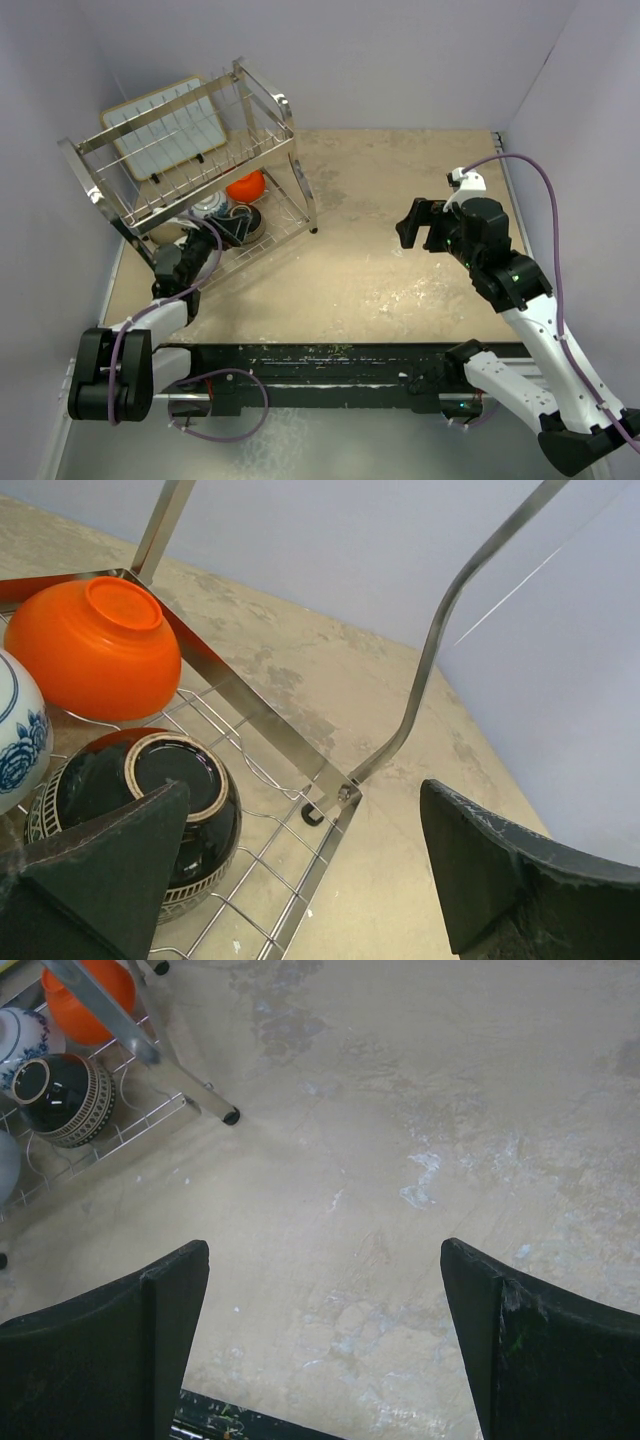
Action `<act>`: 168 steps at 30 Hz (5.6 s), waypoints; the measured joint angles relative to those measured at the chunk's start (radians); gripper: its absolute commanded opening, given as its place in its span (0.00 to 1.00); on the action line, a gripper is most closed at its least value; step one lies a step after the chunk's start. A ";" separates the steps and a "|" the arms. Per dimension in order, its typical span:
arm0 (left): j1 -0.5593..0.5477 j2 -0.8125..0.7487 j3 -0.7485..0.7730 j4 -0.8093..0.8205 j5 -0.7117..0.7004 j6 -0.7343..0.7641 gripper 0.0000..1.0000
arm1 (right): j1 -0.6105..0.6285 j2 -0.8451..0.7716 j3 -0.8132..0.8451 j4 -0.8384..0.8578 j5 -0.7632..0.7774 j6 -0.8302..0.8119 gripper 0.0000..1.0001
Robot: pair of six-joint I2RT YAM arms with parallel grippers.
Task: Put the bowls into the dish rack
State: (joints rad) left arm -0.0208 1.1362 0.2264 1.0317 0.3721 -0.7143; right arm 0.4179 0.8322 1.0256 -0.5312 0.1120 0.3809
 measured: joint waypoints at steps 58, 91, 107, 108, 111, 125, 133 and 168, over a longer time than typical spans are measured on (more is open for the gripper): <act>-0.446 -0.596 0.030 -0.975 -0.087 0.163 0.99 | 0.000 0.044 -0.102 0.080 0.001 0.048 0.99; -1.099 -0.250 0.085 -0.735 -0.652 0.189 0.99 | 0.000 -0.008 -0.140 0.082 0.037 0.124 0.99; -1.099 -0.237 0.085 -0.735 -0.666 0.176 0.99 | 0.000 -0.013 -0.153 0.082 0.053 0.124 0.99; -1.099 -0.237 0.085 -0.735 -0.667 0.176 0.99 | 0.000 -0.012 -0.155 0.082 0.053 0.122 0.99; -1.099 -0.237 0.085 -0.735 -0.670 0.176 0.99 | 0.000 -0.012 -0.157 0.081 0.053 0.117 0.99; -1.099 -0.225 0.085 -0.763 -0.685 0.175 0.99 | 0.000 -0.031 -0.185 0.082 0.058 0.086 0.99; -1.099 -0.225 0.085 -0.765 -0.692 0.175 0.99 | 0.000 -0.034 -0.185 0.083 0.059 0.081 0.99; -1.099 -0.264 0.085 -0.787 -0.717 0.175 0.99 | 0.000 -0.034 -0.198 0.089 0.059 0.079 0.99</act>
State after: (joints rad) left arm -1.1198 0.8719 0.3111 0.2443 -0.3450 -0.5392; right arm 0.4179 0.7979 0.8280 -0.4423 0.1707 0.4599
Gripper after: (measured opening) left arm 0.990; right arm 0.991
